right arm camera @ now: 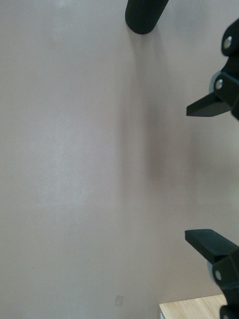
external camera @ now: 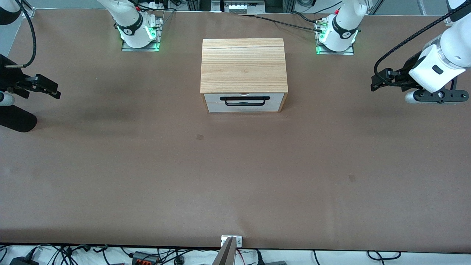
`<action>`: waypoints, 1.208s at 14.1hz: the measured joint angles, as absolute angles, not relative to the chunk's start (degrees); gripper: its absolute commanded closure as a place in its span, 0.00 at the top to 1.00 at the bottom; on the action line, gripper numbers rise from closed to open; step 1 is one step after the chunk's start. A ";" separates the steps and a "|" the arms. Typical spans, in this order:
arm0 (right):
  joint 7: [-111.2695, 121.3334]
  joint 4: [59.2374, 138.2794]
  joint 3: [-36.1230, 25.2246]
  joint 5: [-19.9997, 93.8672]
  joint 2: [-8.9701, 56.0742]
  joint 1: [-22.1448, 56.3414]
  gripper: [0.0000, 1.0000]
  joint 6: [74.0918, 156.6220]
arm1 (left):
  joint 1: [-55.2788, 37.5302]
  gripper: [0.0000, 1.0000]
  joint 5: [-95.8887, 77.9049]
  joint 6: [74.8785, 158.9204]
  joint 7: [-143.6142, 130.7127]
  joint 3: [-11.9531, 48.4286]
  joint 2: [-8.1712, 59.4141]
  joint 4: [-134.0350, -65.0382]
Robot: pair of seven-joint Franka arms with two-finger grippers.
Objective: Pull top drawer with both arms simultaneously
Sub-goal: 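Move both grippers toward the black drawer handle from either end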
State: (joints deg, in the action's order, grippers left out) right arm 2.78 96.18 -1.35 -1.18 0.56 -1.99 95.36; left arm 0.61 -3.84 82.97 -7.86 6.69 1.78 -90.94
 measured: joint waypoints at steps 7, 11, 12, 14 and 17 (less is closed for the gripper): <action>3.07 96.18 -0.98 -1.47 1.66 -1.77 1.00 95.34 | 0.51 1.00 -16.60 69.01 -7.49 6.90 2.71 -90.99; 3.08 96.48 -0.71 -1.81 3.95 -1.01 1.00 94.61 | 0.36 1.00 -23.91 65.94 -7.39 8.12 5.72 -94.32; 3.22 96.63 -0.71 -1.81 5.43 -0.98 1.00 94.29 | 0.33 1.00 -25.12 68.84 -7.25 9.22 6.07 -95.73; 5.25 96.68 -0.71 -0.52 8.77 -0.98 1.00 94.20 | 0.18 1.00 -28.30 76.98 -5.08 11.55 6.28 -98.92; 7.02 96.69 -0.67 10.45 13.57 -0.84 1.00 94.24 | -0.15 1.00 -35.92 90.35 0.81 14.25 6.44 -105.03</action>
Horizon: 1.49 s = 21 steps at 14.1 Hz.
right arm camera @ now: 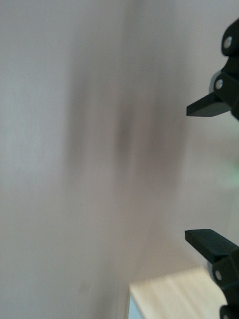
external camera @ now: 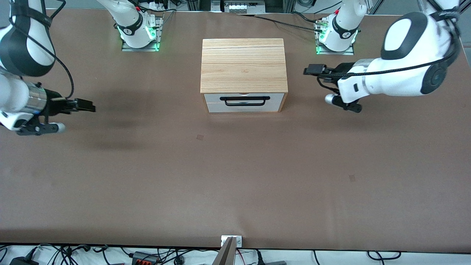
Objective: Pull top drawer with both arms simultaneously
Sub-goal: 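Move both grippers toward the black drawer handle from either end, then close both grippers on the ends of the black handle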
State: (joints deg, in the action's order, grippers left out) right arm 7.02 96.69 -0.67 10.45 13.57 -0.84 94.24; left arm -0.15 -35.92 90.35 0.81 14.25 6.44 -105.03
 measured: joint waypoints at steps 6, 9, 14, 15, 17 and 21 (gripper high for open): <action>14.45 96.68 -0.45 32.74 22.63 2.67 1.00 94.23 | -0.72 1.00 -52.31 105.96 23.59 15.58 9.29 -113.22; 20.19 96.67 -0.32 40.98 27.00 7.11 1.00 94.43 | 2.93 1.00 -63.45 106.38 37.78 15.33 15.30 -117.28; 34.43 97.32 -0.30 53.60 33.04 10.18 1.00 97.33 | 2.99 1.00 -79.03 106.38 51.22 15.58 22.50 -120.73; 37.74 97.60 -0.30 57.61 34.45 10.62 1.00 97.65 | 2.53 1.00 -82.22 106.38 54.92 15.98 23.95 -121.33; 41.19 97.66 -0.30 63.99 36.70 11.66 1.00 98.01 | 1.40 1.00 -86.28 106.43 61.01 16.68 26.94 -122.09; 49.34 100.62 -0.27 77.92 38.41 15.35 1.00 99.77 | 0.61 0.99 -90.16 106.43 63.65 16.85 30.30 -122.28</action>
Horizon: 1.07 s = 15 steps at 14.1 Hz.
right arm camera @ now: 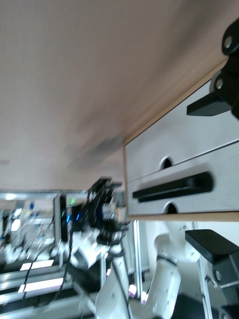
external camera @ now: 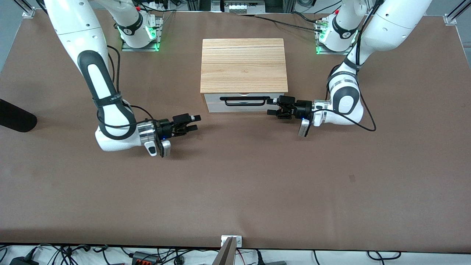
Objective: Pull top drawer with both arms simultaneously
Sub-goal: 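Close both grippers on the ends of the black handle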
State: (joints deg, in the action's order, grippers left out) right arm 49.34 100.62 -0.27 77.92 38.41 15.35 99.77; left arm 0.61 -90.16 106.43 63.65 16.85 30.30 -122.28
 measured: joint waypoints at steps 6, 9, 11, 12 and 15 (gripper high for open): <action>61.67 110.10 0.21 90.52 38.58 19.69 1.00 100.46 | 0.60 0.63 -90.73 106.39 63.73 17.98 31.43 -123.96; 62.96 110.76 0.90 94.62 38.53 20.93 1.00 100.46 | 0.60 0.53 -90.73 106.39 63.75 18.05 31.43 -124.65; 63.42 110.74 0.98 97.97 38.40 22.69 1.00 100.48 | 0.61 0.43 -90.74 106.34 63.77 18.25 31.43 -125.15; 63.70 110.74 1.00 99.51 38.38 23.77 1.00 100.58 | 0.61 0.40 -90.74 106.33 63.77 18.43 31.42 -125.35; 63.82 110.75 1.01 100.79 38.38 25.69 0.86 101.27 | 0.67 0.22 -91.13 106.02 63.81 18.82 31.37 -125.63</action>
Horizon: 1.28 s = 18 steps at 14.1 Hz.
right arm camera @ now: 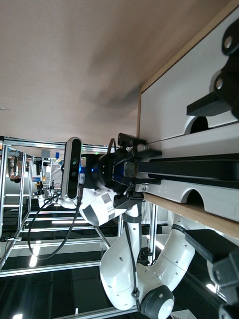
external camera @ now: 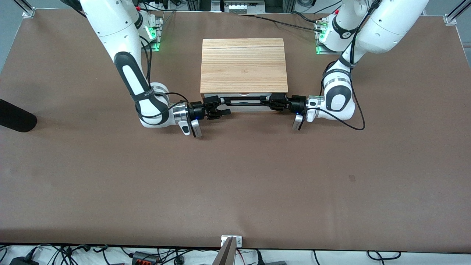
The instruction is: Pull top drawer with both arms simultaneously
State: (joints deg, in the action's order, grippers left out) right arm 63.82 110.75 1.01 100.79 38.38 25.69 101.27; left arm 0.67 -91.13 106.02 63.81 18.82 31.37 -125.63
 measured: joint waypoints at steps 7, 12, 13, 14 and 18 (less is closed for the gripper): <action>63.82 110.93 0.83 100.79 38.42 25.66 0.48 101.75 | 0.78 0.03 -91.34 106.01 65.29 18.86 31.38 -125.62; 63.82 110.93 0.91 100.79 38.42 25.77 0.52 101.79 | 0.79 0.02 -91.35 106.01 65.49 18.86 31.38 -125.60; 63.82 110.94 0.97 100.79 38.42 25.88 0.52 101.78 | 0.80 0.04 -91.35 106.01 65.54 18.86 31.38 -125.60; 63.82 111.00 0.98 100.79 38.42 26.03 0.52 101.78 | 0.80 0.05 -91.35 106.01 65.57 18.86 31.38 -125.59; 63.82 111.51 0.98 100.79 38.43 26.32 0.18 101.77 | 0.76 0.06 -92.42 106.23 65.81 18.87 31.39 -125.76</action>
